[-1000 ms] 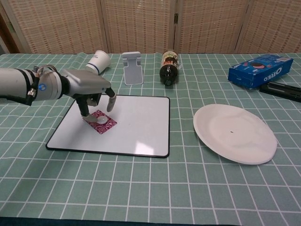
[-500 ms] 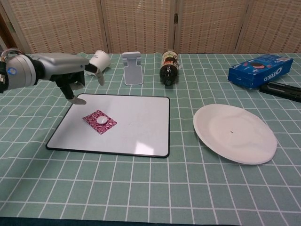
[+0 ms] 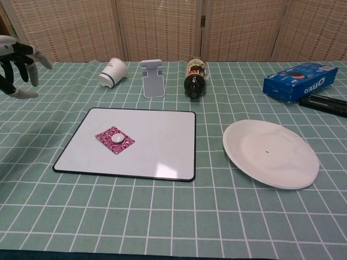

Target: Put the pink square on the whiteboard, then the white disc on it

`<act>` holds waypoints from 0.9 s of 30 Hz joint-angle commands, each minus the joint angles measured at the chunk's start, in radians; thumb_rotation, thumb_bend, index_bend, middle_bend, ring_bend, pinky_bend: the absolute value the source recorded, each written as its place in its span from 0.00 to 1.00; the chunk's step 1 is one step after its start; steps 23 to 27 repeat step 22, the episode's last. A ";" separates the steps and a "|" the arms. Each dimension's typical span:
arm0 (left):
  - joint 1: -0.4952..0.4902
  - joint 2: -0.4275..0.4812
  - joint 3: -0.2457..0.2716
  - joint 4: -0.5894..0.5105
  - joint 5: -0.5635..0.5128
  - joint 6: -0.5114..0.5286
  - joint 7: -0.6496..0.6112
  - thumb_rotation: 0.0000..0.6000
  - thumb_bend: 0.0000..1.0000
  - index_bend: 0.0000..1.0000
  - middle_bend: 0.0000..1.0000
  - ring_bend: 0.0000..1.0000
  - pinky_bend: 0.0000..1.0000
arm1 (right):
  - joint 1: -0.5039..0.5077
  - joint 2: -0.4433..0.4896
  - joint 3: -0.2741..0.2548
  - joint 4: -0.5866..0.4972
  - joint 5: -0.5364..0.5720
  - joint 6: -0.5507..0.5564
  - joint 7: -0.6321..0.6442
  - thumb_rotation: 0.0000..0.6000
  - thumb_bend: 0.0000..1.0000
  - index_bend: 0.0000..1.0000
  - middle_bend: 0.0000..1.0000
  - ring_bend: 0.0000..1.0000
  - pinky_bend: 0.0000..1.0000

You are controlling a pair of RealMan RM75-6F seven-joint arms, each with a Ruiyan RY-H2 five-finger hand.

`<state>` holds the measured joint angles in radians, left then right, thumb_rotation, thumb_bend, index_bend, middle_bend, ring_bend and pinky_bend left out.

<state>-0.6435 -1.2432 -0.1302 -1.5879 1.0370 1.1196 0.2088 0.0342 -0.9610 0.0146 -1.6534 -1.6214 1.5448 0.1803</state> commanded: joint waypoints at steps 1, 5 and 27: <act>0.086 0.042 0.022 -0.055 0.037 0.122 -0.005 1.00 0.25 0.24 0.43 0.35 0.44 | 0.003 -0.001 0.001 0.001 0.001 -0.004 -0.001 1.00 0.23 0.27 0.35 0.31 0.36; 0.179 0.067 0.047 -0.107 0.061 0.241 -0.003 1.00 0.25 0.24 0.43 0.35 0.42 | 0.006 -0.003 0.002 0.006 0.004 -0.010 0.004 1.00 0.23 0.27 0.35 0.31 0.36; 0.428 0.121 0.142 -0.109 0.262 0.446 -0.139 1.00 0.25 0.24 0.41 0.35 0.41 | 0.036 -0.026 0.002 0.011 -0.008 -0.042 0.019 1.00 0.23 0.27 0.35 0.31 0.36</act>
